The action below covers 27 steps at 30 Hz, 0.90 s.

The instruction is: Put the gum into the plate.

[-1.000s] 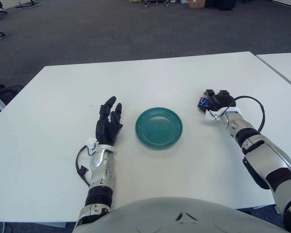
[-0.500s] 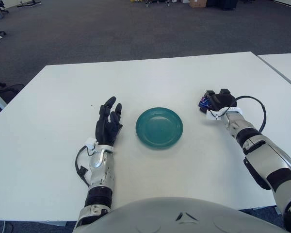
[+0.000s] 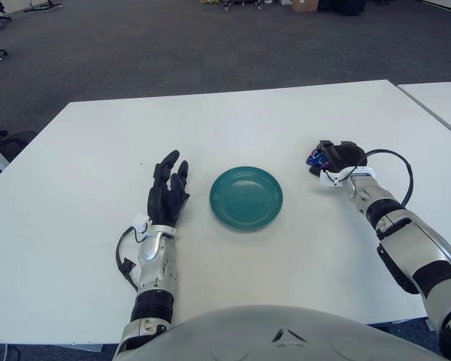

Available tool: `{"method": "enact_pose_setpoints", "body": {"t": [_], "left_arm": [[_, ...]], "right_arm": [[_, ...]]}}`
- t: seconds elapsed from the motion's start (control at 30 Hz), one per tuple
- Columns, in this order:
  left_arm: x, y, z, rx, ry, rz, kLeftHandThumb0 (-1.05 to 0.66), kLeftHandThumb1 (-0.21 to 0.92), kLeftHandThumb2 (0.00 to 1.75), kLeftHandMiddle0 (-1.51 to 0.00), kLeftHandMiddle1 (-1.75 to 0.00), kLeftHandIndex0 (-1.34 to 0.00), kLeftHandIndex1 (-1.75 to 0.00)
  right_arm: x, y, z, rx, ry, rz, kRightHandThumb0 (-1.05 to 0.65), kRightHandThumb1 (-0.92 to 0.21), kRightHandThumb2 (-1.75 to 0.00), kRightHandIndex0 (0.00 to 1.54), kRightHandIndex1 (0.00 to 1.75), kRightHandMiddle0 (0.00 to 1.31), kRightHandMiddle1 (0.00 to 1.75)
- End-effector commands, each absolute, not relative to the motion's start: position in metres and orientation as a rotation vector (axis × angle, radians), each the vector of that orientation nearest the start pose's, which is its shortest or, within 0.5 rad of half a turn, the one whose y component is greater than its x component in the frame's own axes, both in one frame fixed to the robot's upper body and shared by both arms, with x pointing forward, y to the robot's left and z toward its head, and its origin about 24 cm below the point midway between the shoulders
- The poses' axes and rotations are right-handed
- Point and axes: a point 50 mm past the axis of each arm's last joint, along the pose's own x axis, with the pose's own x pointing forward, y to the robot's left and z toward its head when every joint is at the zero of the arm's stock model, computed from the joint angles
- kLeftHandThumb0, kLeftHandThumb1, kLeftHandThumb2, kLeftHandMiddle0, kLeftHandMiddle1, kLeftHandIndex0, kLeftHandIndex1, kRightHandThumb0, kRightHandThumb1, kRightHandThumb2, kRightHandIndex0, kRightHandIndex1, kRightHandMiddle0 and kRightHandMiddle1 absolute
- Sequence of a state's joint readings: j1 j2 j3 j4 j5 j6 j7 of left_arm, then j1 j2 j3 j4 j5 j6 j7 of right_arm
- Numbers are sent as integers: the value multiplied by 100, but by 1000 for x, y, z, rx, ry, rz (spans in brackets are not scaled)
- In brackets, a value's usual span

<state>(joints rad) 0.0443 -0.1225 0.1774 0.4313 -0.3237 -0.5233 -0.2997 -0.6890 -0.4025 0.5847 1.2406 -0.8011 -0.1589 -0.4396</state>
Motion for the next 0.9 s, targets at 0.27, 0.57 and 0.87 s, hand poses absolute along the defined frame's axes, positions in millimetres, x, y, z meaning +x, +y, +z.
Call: {"method": "enact_pose_setpoints", "body": {"t": [0.27,0.57,0.87], "left_arm": [[206,166,-35,-390,-37,92,-77,92,76,-34,0,0,-67],[206,166,-35,-391,-36,91,-77,92,76,-33,0,0,-66],[206,166,-36,-376,-35,88,-78,92,77,-32,0,0,-67]], "right_arm": [[313,-214,-30,-1568,201,324,-40,-62,-93,83,175,40,175],[313,-215,-30,-1550,208,323,-41,-59,-97,83,175,41,175],[313,-215,-29,-1534,197,312,-41,-58,-98,83,175,42,175]]}}
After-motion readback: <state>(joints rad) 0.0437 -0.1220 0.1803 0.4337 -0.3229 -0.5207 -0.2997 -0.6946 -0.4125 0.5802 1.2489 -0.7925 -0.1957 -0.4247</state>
